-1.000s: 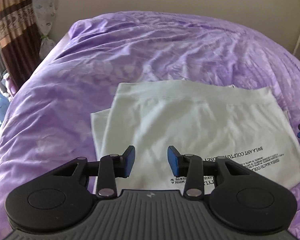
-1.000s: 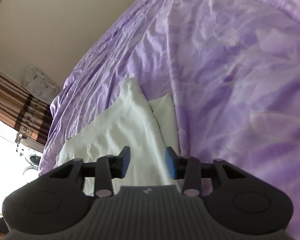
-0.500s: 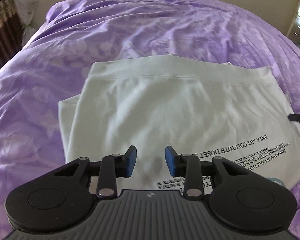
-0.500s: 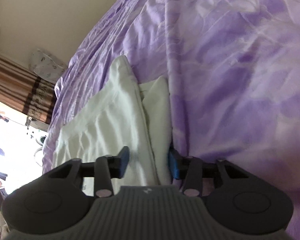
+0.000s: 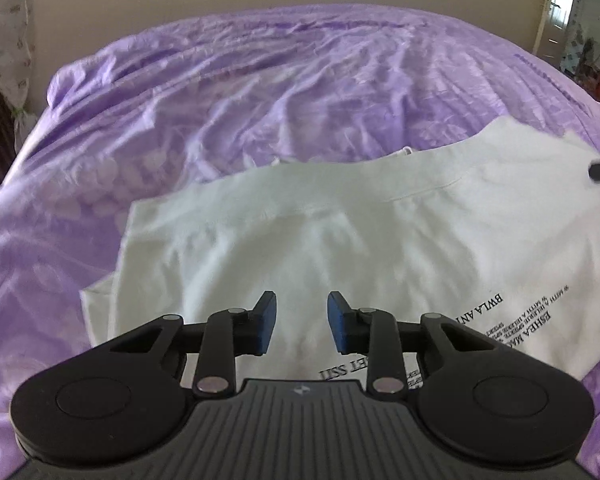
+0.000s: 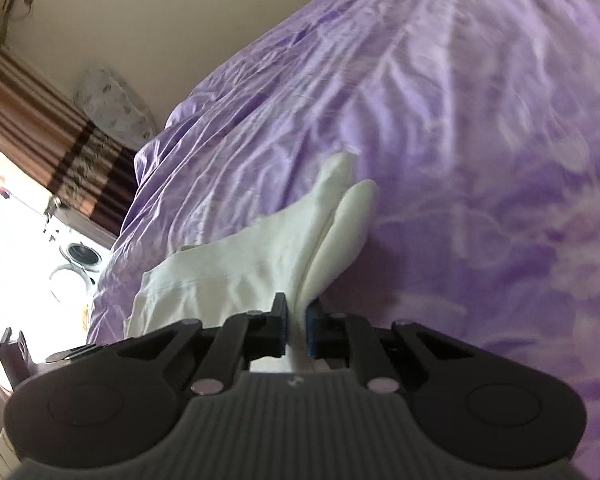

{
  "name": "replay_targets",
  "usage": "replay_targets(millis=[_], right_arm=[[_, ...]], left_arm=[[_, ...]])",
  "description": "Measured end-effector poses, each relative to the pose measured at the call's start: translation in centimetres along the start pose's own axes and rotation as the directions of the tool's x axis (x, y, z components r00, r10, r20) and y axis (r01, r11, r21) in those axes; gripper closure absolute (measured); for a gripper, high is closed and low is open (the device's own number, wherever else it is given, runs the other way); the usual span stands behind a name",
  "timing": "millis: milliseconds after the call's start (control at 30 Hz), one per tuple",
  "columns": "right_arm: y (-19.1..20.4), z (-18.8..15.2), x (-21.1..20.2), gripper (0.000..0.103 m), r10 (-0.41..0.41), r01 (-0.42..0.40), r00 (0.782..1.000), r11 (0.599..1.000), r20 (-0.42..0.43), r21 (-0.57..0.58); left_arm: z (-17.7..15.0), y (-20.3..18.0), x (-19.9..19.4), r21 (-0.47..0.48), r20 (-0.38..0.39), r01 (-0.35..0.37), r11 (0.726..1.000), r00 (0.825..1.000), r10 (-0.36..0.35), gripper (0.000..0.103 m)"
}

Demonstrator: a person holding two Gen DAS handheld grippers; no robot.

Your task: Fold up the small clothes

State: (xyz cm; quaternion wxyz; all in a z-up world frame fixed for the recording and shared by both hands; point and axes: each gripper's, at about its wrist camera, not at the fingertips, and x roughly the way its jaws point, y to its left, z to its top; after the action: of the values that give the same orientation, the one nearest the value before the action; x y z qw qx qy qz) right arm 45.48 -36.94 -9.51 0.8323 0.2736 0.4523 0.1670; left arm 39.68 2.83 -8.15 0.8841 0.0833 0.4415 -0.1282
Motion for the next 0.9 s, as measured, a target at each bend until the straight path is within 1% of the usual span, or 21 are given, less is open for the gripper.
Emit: replay_targets(millis=[133,200,300,400,567,667,767,867,900], right_arm=[[6.4,0.9,-0.6,0.099,-0.023,0.022,1.000,0.999,-0.014,-0.046],[9.9,0.9,0.0,0.099,-0.028,0.026,1.000,0.997,-0.014,-0.071],[15.0,0.8,1.6,0.099,-0.020,0.018,1.000,0.994,-0.013,-0.106],[19.3,0.4,4.0,0.099,-0.013,0.009,0.999,0.992,-0.030,-0.123],[24.7,-0.9,10.2,0.099,0.006,-0.014,0.997,0.995,-0.075,-0.103],[27.3,-2.5,14.6,0.099,0.023,-0.034,0.993,0.995,-0.117,-0.091],[29.3,-4.5,19.4,0.099,0.036,-0.051,0.983,0.995,-0.181,-0.081],[30.6,-6.9,23.6,0.099,0.006,-0.034,0.971,0.993,-0.241,-0.110],[30.7,-7.7,24.9,0.099,-0.001,-0.030,0.965,0.993,-0.263,-0.113]], left_arm=[[-0.6,2.1,-2.2,-0.014,0.013,-0.015,1.000,1.000,0.015,0.067],[-1.2,3.5,-3.4,-0.028,0.015,-0.014,1.000,1.000,0.014,0.067],[-2.5,5.8,-5.1,-0.045,0.016,0.001,0.999,1.000,0.000,0.068],[-3.9,8.1,-6.6,-0.068,0.014,-0.009,0.998,1.000,0.010,0.068],[-5.8,12.1,-8.0,-0.129,0.004,-0.032,0.991,0.999,0.033,0.069],[-7.0,14.1,-8.4,-0.169,0.005,-0.033,0.985,0.999,0.034,0.070],[-8.2,15.6,-8.3,-0.199,0.010,-0.022,0.980,1.000,0.025,0.070],[-9.2,16.6,-7.9,-0.231,0.008,-0.012,0.973,1.000,0.015,0.070],[-9.4,16.9,-7.8,-0.243,0.014,0.003,0.970,1.000,0.000,0.070]])
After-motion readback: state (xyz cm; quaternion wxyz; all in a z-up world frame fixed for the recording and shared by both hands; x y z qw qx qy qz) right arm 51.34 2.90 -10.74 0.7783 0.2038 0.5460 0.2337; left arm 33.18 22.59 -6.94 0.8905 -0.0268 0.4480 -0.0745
